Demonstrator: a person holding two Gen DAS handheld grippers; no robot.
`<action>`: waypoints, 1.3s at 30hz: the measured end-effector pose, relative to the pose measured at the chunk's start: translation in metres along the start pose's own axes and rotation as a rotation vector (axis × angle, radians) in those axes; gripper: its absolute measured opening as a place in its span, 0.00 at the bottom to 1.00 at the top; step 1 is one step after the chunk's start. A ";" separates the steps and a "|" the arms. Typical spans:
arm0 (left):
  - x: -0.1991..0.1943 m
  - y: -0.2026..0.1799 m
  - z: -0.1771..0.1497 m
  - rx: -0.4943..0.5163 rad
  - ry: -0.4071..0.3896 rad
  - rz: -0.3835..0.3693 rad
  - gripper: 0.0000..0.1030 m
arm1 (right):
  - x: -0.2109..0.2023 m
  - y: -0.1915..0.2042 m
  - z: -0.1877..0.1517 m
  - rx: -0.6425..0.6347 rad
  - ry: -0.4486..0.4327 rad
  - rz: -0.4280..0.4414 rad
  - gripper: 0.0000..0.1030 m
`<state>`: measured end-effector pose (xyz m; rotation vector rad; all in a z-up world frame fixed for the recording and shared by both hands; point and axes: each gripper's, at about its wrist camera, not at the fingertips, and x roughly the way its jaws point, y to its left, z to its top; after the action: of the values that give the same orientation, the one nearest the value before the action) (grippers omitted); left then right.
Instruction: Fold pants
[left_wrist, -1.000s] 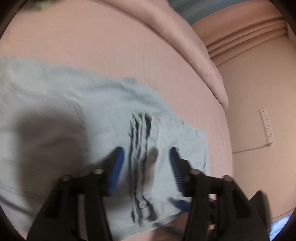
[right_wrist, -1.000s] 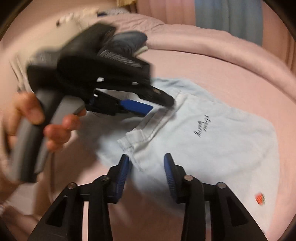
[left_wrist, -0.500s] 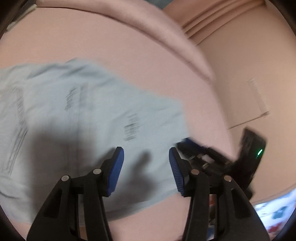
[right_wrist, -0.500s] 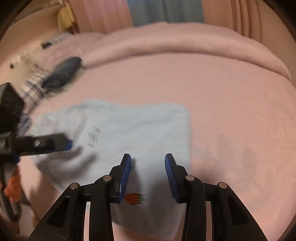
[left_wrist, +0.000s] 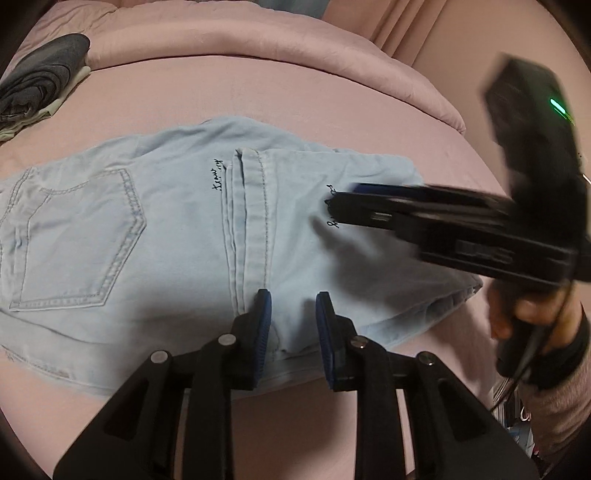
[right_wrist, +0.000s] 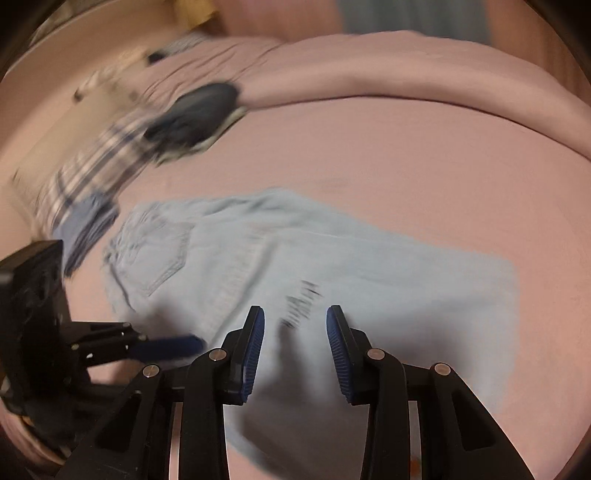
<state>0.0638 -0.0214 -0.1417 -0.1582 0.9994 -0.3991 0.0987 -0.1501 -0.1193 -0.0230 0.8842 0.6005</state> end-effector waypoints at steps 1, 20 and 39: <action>0.001 0.000 0.000 -0.005 -0.001 -0.004 0.24 | 0.008 0.004 0.002 -0.021 0.019 0.004 0.32; -0.011 0.007 -0.010 0.017 -0.007 -0.012 0.24 | 0.067 0.031 0.036 -0.121 0.157 0.019 0.31; -0.036 0.037 -0.029 -0.062 -0.045 -0.025 0.46 | 0.054 0.051 0.009 -0.148 0.181 0.045 0.31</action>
<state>0.0312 0.0282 -0.1402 -0.2352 0.9664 -0.3859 0.1054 -0.0796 -0.1416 -0.1944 1.0159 0.7136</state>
